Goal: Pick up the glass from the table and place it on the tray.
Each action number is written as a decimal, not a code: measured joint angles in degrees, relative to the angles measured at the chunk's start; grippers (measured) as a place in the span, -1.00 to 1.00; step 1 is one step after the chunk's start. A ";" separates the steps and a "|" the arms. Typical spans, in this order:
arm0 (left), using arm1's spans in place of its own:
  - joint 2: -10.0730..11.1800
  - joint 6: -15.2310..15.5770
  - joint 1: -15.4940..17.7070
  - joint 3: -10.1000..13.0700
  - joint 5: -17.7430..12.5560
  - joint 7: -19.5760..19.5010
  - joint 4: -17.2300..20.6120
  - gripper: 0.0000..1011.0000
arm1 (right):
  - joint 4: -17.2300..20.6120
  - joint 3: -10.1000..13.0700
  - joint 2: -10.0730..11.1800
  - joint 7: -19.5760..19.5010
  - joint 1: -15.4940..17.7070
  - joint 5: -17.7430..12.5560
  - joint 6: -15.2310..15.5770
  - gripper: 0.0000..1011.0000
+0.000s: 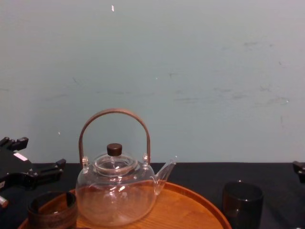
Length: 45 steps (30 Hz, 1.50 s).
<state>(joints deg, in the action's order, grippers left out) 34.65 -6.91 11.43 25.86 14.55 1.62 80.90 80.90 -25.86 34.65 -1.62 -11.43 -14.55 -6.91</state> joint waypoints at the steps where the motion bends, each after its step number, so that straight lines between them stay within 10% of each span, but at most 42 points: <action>1: 0.00 0.00 0.00 0.00 0.00 0.00 0.00 0.98 | 0.00 0.00 0.00 0.00 0.00 0.00 0.00 0.98; 29: 0.00 0.00 0.00 0.00 0.00 0.00 0.00 0.98 | 0.01 0.05 -0.02 0.06 0.02 0.01 0.00 0.98; 45: 0.00 0.00 0.00 0.00 0.00 0.00 0.00 0.98 | 7.82 5.57 2.61 6.01 5.49 -5.74 4.39 0.98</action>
<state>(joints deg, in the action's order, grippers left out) 34.65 -6.91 11.43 25.86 14.55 1.62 80.90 88.72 -20.29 37.26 4.39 -5.93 -20.28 -2.51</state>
